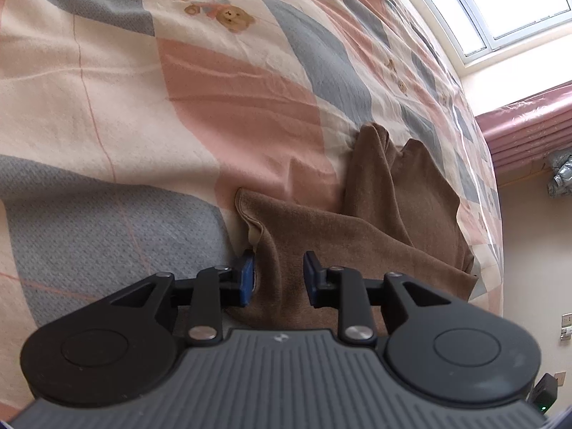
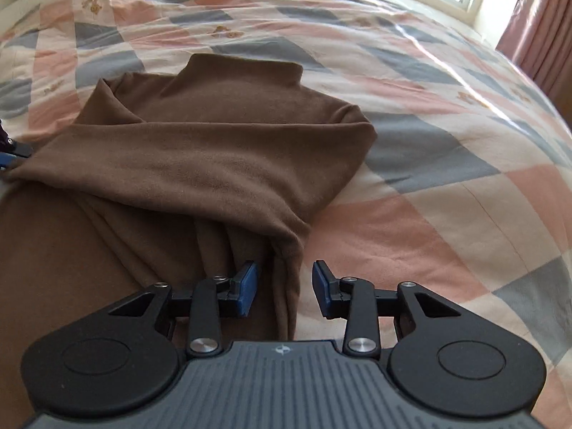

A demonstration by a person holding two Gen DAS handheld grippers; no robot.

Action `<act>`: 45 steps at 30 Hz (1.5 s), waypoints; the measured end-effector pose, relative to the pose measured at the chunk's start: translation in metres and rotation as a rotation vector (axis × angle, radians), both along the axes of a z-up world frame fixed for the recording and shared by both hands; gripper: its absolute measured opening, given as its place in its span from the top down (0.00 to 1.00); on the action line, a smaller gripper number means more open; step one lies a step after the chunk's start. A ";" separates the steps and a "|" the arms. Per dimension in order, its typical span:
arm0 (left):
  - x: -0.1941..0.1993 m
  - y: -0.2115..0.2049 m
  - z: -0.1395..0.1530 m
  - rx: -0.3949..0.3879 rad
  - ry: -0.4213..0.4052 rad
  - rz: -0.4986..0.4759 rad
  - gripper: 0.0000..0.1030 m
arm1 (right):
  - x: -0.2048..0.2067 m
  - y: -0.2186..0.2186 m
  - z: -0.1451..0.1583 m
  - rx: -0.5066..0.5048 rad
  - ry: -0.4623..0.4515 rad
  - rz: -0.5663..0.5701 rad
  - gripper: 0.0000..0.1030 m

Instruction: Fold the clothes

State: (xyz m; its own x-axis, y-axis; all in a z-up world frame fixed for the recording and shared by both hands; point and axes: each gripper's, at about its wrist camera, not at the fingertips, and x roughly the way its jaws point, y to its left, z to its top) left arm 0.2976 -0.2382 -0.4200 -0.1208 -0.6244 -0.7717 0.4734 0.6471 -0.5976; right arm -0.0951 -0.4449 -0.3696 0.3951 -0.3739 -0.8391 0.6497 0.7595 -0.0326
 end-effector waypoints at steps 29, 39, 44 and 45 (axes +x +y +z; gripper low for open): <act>-0.045 0.003 0.014 0.073 0.022 0.313 0.91 | -0.002 -0.023 -0.007 0.297 -0.326 -0.295 0.76; -0.240 -0.107 0.027 0.150 -1.121 -0.941 0.85 | -0.034 -0.028 -0.013 0.398 -0.360 -0.344 0.75; -0.225 -0.107 0.042 0.050 -0.958 -0.871 0.82 | -0.036 -0.031 0.005 0.362 -0.390 -0.315 0.66; -0.215 -0.102 0.055 0.014 -0.891 -0.822 0.79 | -0.035 -0.031 0.009 0.354 -0.396 -0.304 0.66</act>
